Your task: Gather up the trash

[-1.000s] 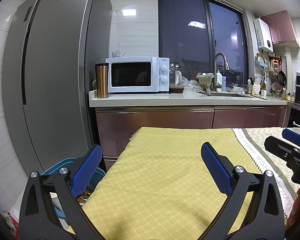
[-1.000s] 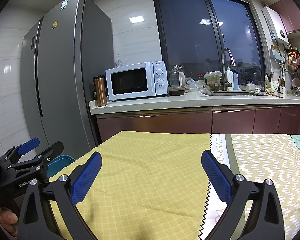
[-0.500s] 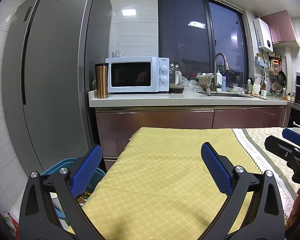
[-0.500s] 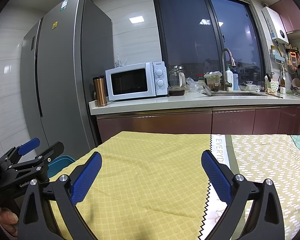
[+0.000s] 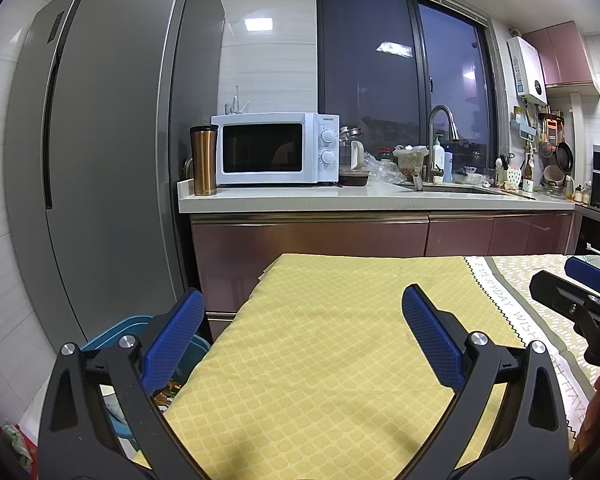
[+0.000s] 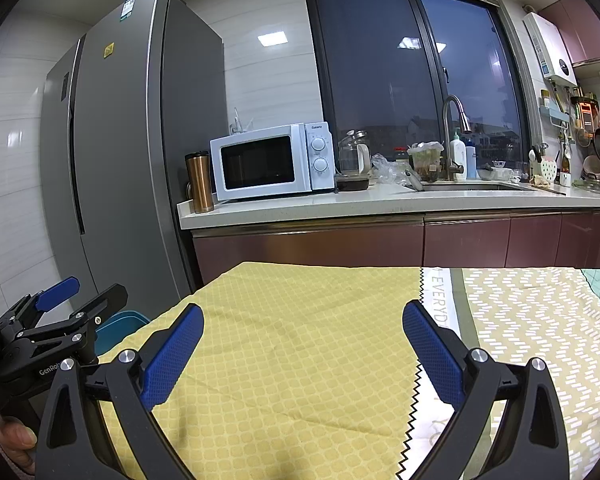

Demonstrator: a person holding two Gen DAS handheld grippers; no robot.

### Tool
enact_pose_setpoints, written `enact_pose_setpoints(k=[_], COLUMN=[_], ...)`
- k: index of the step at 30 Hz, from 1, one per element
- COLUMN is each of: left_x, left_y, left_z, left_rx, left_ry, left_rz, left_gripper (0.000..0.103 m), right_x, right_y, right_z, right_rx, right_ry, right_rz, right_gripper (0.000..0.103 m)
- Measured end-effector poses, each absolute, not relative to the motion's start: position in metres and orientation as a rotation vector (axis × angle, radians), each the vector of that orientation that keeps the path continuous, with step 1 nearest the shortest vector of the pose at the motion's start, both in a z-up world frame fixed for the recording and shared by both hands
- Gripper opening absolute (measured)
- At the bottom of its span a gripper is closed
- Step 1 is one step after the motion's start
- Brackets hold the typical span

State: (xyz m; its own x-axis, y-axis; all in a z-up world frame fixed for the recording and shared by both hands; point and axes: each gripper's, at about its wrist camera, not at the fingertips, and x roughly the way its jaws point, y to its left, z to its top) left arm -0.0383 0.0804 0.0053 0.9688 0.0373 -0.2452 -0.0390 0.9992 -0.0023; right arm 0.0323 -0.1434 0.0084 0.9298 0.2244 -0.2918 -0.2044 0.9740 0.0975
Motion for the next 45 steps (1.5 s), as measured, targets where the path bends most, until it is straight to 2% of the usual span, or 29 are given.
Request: enact_pose_setpoints(k=[45], left_x=[-0.0374], left_y=[0.0789], left_z=[-0.0014], left_rx=[-0.007], left_ry=[0.254], left_rz=[0.036], left_gripper=[0.097], right_x=[0.0303], right_y=[-0.1427], right_z=[0.005], right_rx=[0.071], right_ry=[0.311], right_rz=[0.211], right_gripper=[0.096])
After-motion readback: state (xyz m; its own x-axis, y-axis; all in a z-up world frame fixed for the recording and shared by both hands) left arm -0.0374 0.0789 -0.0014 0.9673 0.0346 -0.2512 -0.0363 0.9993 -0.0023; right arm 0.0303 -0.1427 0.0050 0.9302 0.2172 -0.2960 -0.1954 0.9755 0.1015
